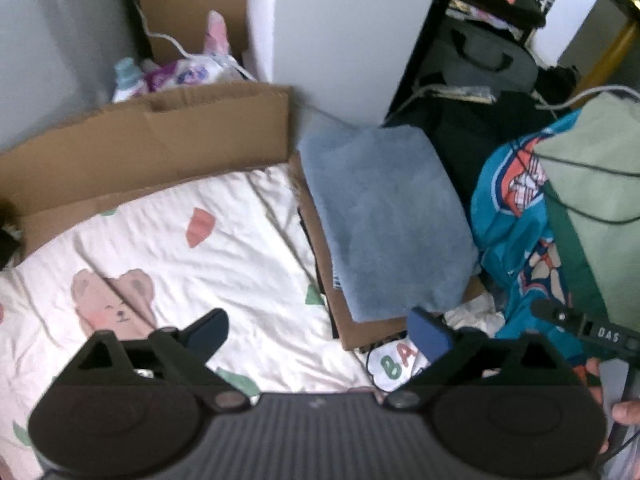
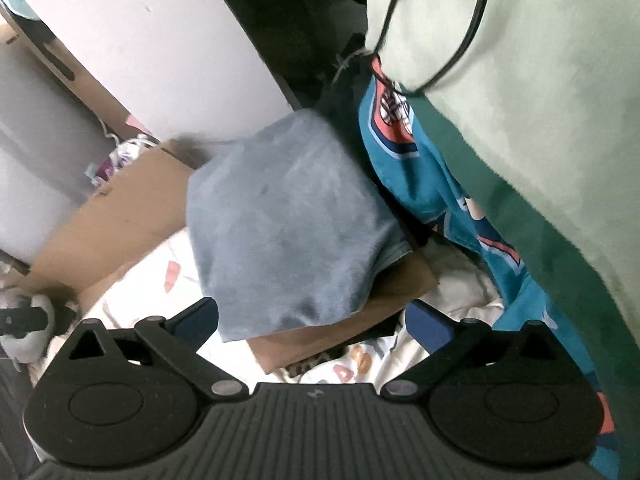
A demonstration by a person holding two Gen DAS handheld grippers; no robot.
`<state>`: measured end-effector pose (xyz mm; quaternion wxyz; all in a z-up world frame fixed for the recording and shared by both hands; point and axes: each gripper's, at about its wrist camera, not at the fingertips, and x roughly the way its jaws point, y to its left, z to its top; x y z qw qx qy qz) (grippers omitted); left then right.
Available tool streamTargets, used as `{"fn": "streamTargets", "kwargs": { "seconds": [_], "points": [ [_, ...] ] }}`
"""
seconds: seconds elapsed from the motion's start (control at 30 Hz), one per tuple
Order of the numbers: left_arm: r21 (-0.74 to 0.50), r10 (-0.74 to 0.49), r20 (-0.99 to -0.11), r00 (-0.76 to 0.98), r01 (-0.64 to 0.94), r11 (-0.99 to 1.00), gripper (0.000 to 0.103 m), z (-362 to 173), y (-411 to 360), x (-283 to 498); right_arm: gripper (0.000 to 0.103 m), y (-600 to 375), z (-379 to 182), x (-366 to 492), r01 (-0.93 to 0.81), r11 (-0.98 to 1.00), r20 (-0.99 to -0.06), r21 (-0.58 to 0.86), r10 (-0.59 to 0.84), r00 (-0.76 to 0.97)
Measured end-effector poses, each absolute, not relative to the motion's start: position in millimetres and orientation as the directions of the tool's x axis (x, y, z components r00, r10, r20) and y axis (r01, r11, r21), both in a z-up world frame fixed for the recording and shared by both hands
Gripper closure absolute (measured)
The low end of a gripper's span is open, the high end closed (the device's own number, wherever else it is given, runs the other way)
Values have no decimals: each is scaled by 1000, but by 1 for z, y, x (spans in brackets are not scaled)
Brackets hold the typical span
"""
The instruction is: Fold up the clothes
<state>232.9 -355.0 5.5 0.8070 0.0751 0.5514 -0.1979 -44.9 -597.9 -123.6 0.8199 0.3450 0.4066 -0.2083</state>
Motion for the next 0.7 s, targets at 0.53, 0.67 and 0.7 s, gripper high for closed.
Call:
{"fn": "streamTargets", "kwargs": {
  "seconds": [0.53, 0.67, 0.7],
  "points": [
    [-51, -184, -889, 419, 309, 950, 1, 91, -301, 173, 0, -565, -25, -61, 554, 737, -803, 387, -25, 595],
    [-29, -150, -888, 434, 274, 961, 1, 98, -284, 154, 0, -554, -7, -62, 529, 751, -792, 395, -14, 611],
    [-34, -149, -886, 439, 259, 965, 1, 101, -280, 150, 0, -551, -3, -62, 522, 756, -790, 395, -9, 613]
  ]
}}
